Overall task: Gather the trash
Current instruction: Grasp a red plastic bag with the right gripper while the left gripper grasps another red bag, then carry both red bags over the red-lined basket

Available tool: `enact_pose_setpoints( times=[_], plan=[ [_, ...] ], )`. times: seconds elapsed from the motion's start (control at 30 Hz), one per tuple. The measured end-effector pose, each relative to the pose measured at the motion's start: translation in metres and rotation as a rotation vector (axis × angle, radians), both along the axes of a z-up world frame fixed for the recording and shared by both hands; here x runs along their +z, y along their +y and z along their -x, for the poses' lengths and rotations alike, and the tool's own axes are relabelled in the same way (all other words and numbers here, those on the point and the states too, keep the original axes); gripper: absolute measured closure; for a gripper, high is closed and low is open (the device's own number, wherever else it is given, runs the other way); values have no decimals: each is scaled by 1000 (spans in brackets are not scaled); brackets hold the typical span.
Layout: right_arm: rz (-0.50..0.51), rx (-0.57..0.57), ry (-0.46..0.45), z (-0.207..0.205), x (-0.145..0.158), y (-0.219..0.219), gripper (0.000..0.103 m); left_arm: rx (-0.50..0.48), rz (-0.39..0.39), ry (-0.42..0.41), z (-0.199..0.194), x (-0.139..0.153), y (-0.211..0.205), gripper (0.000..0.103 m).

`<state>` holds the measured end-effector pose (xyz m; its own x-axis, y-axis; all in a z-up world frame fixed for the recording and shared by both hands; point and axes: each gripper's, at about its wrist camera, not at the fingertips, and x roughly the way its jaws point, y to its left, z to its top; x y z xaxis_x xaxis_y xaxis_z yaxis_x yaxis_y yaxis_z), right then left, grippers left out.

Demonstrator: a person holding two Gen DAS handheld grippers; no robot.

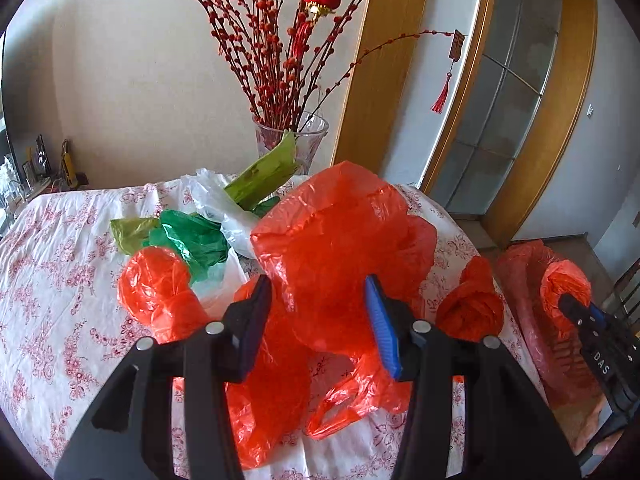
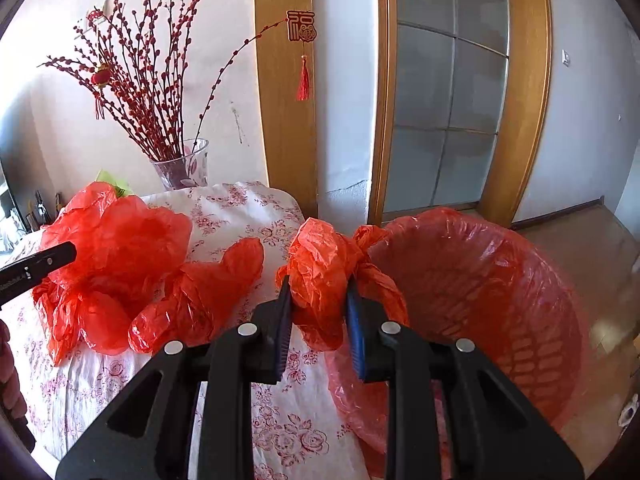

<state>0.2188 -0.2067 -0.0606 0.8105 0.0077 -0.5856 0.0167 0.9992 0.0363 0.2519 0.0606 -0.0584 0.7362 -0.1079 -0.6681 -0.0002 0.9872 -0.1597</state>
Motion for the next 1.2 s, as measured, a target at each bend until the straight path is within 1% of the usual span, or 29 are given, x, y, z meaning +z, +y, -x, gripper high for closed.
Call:
enact_pose_setpoints(
  times=[0.07, 0.1, 0.13, 0.2, 0.33, 0.47, 0.77, 0.93, 1.2],
  plan=[
    [0, 0, -1, 2, 0, -1, 78, -10, 24, 23, -5, -5, 1, 72],
    [0, 1, -1, 4, 0, -2, 78, -15, 30, 28, -6, -6, 0, 84],
    [0, 1, -1, 5, 0, -3, 78, -22, 38, 28, -6, -7, 0, 90],
    [0, 1, -3, 6, 0, -4, 78, -33, 46, 14, 0, -6, -2, 96],
    [-4, 1, -15, 13, 4, -7, 78, -53, 39, -26, 10, 4, -8, 98],
    [-4, 2, -38, 20, 14, -9, 78, -54, 31, -75, 22, 23, -12, 98],
    [-3, -13, -86, 36, 33, -22, 78, -81, 52, -161, 45, 63, -25, 98],
    [-5, -32, -105, 45, 40, -33, 78, -124, 57, -187, 54, 77, -45, 98],
    [-2, -74, -134, 61, 52, -57, 78, -199, 80, -203, 56, 87, -85, 98]
  ],
)
